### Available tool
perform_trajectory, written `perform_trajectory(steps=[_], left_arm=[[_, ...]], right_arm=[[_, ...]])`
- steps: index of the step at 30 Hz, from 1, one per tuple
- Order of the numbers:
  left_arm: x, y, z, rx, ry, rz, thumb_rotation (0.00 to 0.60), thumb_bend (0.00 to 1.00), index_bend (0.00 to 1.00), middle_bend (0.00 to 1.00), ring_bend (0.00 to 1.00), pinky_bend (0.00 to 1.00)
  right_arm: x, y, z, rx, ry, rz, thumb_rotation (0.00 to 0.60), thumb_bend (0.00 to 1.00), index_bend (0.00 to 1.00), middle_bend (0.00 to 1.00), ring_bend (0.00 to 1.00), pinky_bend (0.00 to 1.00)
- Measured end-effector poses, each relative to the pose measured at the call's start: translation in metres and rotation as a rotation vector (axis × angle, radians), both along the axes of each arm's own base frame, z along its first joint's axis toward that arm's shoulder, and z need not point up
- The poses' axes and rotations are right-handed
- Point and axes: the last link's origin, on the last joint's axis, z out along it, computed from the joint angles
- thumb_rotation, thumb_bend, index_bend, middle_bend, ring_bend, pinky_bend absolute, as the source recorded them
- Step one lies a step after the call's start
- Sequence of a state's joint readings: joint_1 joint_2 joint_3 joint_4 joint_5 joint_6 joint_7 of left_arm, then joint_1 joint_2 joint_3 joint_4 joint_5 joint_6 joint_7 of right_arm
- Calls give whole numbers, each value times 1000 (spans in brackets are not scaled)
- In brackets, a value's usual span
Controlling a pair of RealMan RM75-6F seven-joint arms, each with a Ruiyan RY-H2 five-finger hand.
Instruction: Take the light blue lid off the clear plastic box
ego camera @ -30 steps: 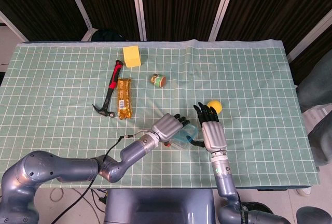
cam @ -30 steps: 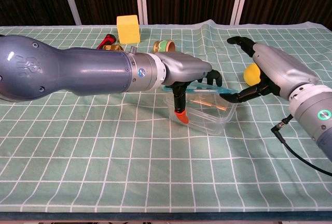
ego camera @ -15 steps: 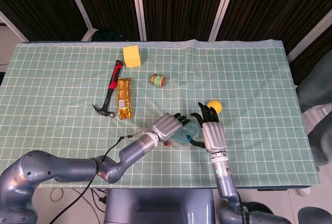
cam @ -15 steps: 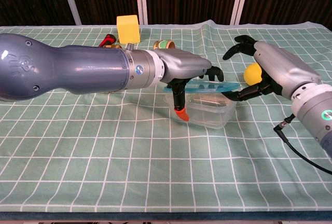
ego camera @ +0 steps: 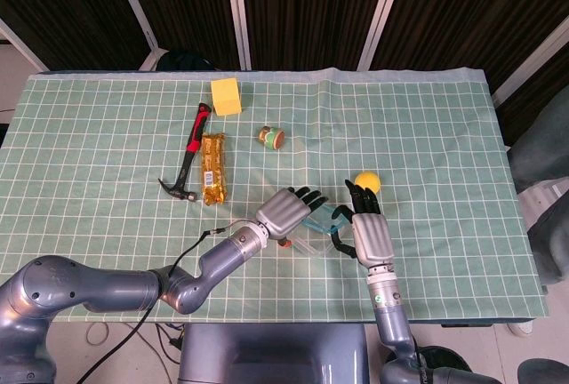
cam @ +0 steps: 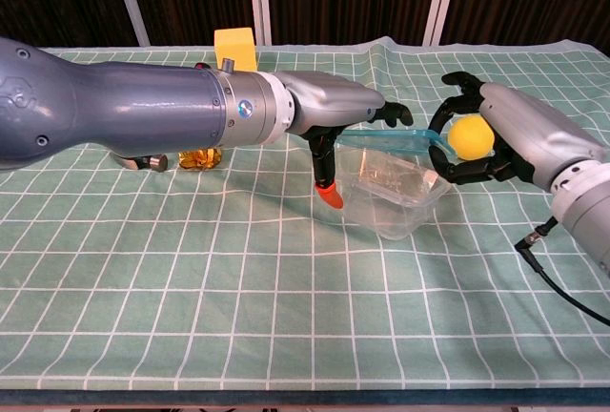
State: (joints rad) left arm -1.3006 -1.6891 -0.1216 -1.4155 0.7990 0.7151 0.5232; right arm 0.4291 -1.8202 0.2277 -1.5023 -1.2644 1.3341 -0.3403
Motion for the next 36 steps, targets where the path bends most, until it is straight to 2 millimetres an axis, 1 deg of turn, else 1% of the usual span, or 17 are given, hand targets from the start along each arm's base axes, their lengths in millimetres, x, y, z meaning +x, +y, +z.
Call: perform_trajectory(steps=[4,9,14,16,19,25,36], left_arm=[[0,-1,0,-2,1,-1,600,69,30,66,92,288],[-1,0,2,4,-1,-2,600,69,29,66,92,288],[-4,2,5,13,5,-5,600,69,29,66,91,284],[-6,3,8,26,17,-19,600,69,29,66,92,280],[-4,7,17,46,9,-33,600,63,29,57,87,276],[-6,9,23,59,5,-34,600,10,25,39,68,265],[-9,12,40,71,-4,-24,600,0,24,37,68,263]], right_arm=[[0,0,0,0,1,1,600,653,529,0,0,0],[-2,1,1,-2,-2,1,600,665,597,0,0,0],[-2,1,1,-8,-9,3,600,665,655,27,0,0],[-2,1,2,-12,-29,-3,600,665,671,39,0,0],[0,0,2,-25,-61,-12,600,666,706,55,0,0],[0,-2,3,-35,-75,-18,600,666,720,66,0,0],[6,-5,9,-53,-102,-28,600,666,724,74,0,0]])
